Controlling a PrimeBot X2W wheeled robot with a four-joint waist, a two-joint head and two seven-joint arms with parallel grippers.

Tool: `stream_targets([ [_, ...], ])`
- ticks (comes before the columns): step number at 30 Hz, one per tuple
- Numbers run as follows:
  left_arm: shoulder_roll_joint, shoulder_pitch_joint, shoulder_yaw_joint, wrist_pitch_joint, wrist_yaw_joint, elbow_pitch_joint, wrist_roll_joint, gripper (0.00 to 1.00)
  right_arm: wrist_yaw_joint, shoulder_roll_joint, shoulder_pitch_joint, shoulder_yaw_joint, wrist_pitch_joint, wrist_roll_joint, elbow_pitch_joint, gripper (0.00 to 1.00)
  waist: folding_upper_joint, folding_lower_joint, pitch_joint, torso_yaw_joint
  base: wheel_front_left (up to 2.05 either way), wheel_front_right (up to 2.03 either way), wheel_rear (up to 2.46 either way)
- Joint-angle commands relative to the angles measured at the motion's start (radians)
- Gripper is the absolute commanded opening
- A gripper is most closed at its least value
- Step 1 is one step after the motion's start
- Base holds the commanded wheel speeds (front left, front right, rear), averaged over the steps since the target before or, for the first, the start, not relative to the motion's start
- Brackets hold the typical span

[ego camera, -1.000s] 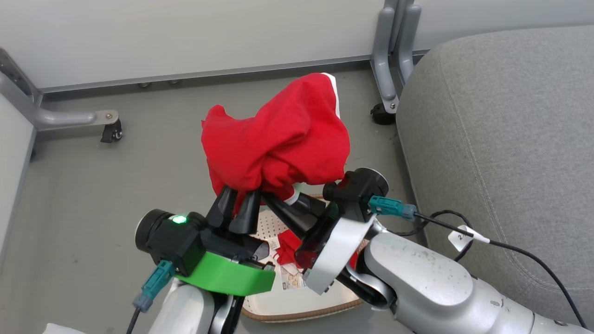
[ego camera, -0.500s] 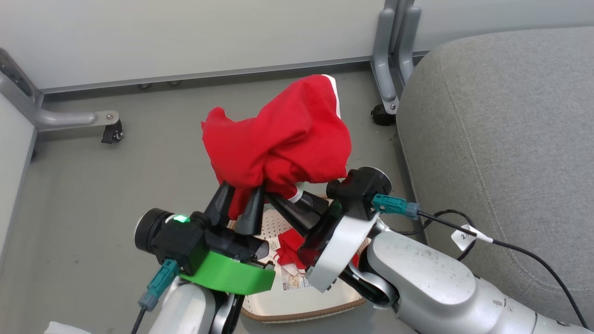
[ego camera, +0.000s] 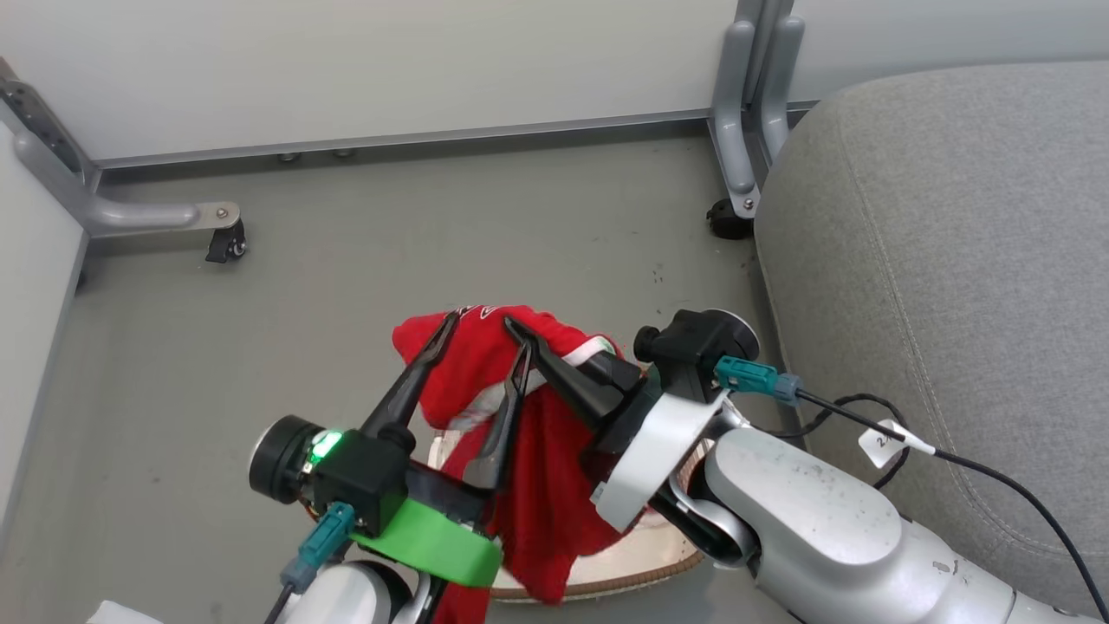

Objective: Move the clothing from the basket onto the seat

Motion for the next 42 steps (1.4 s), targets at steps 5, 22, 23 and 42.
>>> stream_targets([
  [5, 0.038, 0.055, -0.026, 0.042, -0.012, -0.014, 0.013, 1.0, 0.0, -0.009, 0.024, -0.009, -0.005, -0.007, 0.027, 0.0, 0.0, 0.0, 0.002, 0.012, 0.0, 0.0, 0.0],
  [22, 0.062, 0.081, -0.07, 0.083, -0.01, -0.001, 0.009, 1.0, 0.0, -0.013, 0.046, -0.035, -0.005, -0.026, 0.064, 0.0, 0.0, 0.0, 0.011, 0.008, 0.0, 0.0, 0.0],
  [23, 0.065, 0.078, -0.069, 0.083, -0.009, 0.001, 0.011, 1.0, 0.0, -0.012, 0.05, -0.037, -0.005, -0.026, 0.064, 0.0, 0.0, 0.0, 0.012, 0.002, 0.0, 0.0, 0.0],
  [42, 0.109, 0.048, -0.066, 0.094, -0.008, -0.013, -0.003, 1.0, 0.0, -0.012, 0.07, -0.114, -0.004, -0.051, 0.049, 0.0, 0.0, 0.0, 0.046, -0.304, 0.0, 0.0, 0.0],
])
